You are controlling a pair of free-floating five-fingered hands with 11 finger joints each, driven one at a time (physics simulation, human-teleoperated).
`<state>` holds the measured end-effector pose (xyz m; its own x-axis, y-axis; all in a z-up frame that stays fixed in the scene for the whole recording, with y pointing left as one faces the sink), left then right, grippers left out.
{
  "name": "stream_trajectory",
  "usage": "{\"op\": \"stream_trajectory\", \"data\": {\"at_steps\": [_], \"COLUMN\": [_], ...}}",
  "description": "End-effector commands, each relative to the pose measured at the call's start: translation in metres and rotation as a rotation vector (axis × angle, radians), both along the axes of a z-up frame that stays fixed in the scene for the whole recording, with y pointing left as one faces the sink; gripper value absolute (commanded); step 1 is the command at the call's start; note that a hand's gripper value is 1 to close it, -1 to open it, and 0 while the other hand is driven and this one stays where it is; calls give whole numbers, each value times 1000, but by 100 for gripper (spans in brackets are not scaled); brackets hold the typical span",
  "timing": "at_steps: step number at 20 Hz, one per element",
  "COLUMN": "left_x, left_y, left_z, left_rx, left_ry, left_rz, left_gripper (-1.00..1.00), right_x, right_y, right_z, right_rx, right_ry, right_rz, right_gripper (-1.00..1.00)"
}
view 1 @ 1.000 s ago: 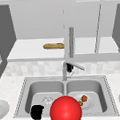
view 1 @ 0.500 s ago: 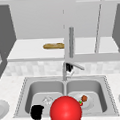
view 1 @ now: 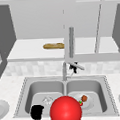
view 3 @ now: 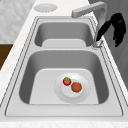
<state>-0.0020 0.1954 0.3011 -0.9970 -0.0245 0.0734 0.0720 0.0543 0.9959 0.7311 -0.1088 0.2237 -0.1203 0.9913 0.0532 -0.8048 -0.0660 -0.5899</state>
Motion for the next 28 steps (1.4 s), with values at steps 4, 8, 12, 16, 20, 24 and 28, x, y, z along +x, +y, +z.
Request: {"op": "stream_trajectory", "data": {"at_steps": [4, 8, 12, 16, 20, 24, 28], "left_x": [0, 0, 0, 0, 0, 0, 0], "left_y": [0, 0, 0, 0, 0, 0, 0], "left_z": [0, 0, 0, 0, 0, 0, 0], "left_rx": [0, 0, 0, 0, 0, 0, 0], "left_ry": [0, 0, 0, 0, 0, 0, 0], "left_rz": [0, 0, 0, 0, 0, 0, 0], "left_gripper": [0, 0, 0, 0, 0, 0, 0], "right_x": [2, 12, 25, 32, 36, 30, 19], "right_y": [-18, -22, -27, -24, -22, -21, -23], "right_z": [-14, -40, -66, -84, -100, -106, -107], "right_rx": [9, 27, 51, 68, 68, 73, 90], "right_ry": [52, 62, 118, 189, 275, 255, 163], "right_rz": [52, 65, 74, 72, 88, 62, 55], "right_gripper": [-100, -100, -100, -100, 100, 100, 100]}}
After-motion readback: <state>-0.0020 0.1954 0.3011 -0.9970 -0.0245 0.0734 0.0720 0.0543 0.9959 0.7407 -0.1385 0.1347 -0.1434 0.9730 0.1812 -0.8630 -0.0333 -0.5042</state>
